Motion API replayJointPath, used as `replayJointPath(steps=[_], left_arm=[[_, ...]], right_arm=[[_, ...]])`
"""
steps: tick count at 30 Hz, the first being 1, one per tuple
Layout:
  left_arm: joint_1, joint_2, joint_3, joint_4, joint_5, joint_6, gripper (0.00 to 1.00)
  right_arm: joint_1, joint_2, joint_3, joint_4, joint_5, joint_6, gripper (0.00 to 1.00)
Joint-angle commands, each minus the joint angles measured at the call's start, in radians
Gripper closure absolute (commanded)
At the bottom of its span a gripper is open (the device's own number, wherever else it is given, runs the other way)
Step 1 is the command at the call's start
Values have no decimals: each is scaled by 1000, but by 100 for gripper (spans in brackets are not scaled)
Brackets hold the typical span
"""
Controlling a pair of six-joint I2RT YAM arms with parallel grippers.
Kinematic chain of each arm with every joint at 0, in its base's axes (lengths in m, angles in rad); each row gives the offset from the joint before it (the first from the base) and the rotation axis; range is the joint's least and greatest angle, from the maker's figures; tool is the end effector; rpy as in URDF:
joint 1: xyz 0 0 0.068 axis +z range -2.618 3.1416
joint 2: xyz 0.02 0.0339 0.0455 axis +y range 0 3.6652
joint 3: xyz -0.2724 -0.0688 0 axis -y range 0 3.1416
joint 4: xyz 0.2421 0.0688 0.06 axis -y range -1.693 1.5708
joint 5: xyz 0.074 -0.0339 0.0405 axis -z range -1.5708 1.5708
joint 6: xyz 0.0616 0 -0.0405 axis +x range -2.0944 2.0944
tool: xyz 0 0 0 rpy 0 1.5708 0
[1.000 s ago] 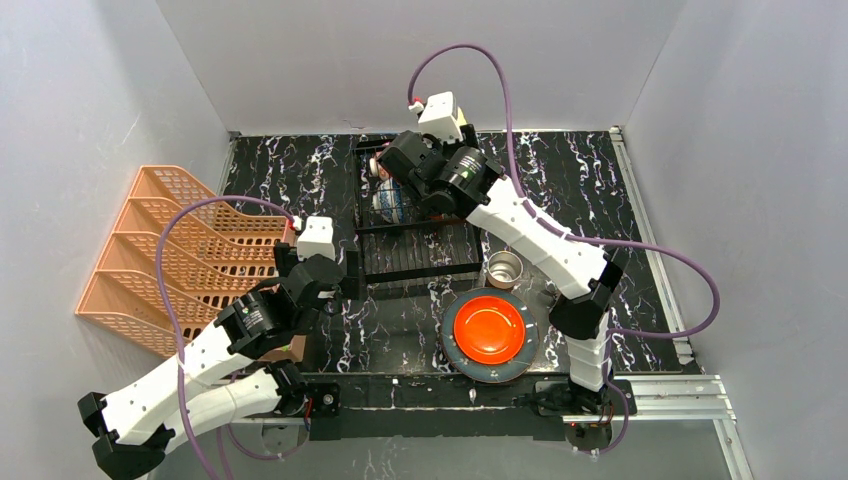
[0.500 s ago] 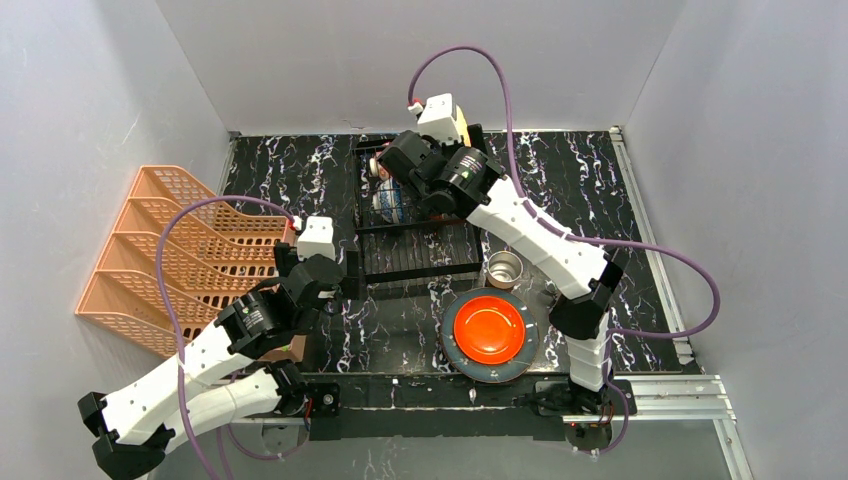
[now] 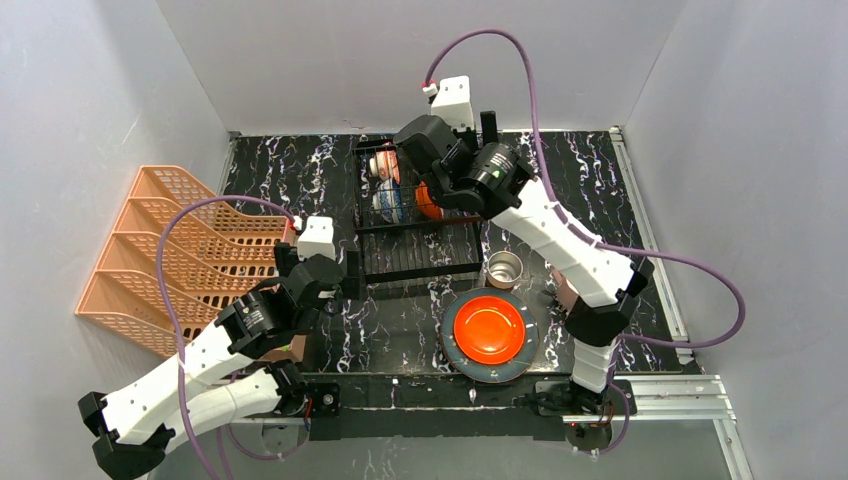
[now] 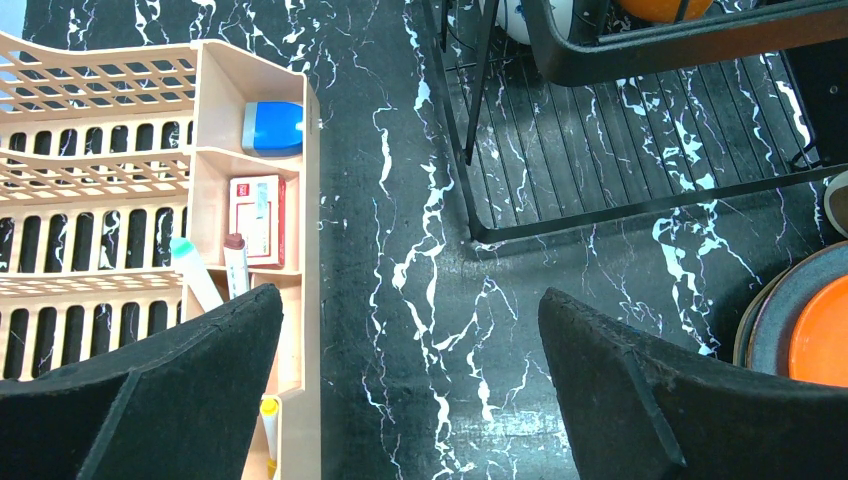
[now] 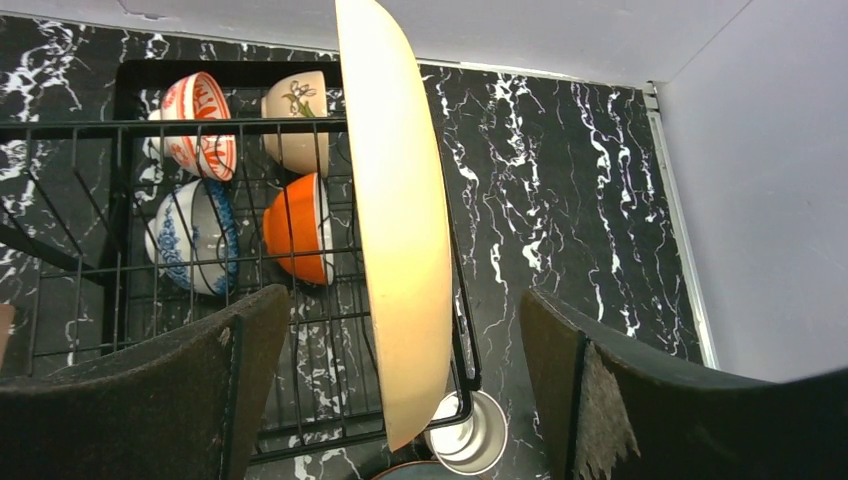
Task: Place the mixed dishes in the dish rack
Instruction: Insert the plate into the dish rack.
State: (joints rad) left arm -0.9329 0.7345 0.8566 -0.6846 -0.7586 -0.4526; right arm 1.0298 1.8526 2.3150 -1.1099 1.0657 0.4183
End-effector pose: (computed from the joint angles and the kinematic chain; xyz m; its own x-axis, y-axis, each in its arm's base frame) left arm 0.1241 -0.0963 0.3218 -0.3891 -0.0082 -0.9212 0.0738 0.9965 -0.0400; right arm 0.2360 0.2881 0.4742 -0.3063 -0.1282 -0.9433 0.0756 0.9845 -0.1584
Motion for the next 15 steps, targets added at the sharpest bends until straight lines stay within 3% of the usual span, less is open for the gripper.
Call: replayJointPath(steps=[1,15], left_arm=[[-3,0,-2,-2,-18,5,2],[-3,-2,-2,-1,1,3,1]], right_arm=[[5,-77,29,52,-22,-14,7],[4,-254,-116,26,-237,29,6]])
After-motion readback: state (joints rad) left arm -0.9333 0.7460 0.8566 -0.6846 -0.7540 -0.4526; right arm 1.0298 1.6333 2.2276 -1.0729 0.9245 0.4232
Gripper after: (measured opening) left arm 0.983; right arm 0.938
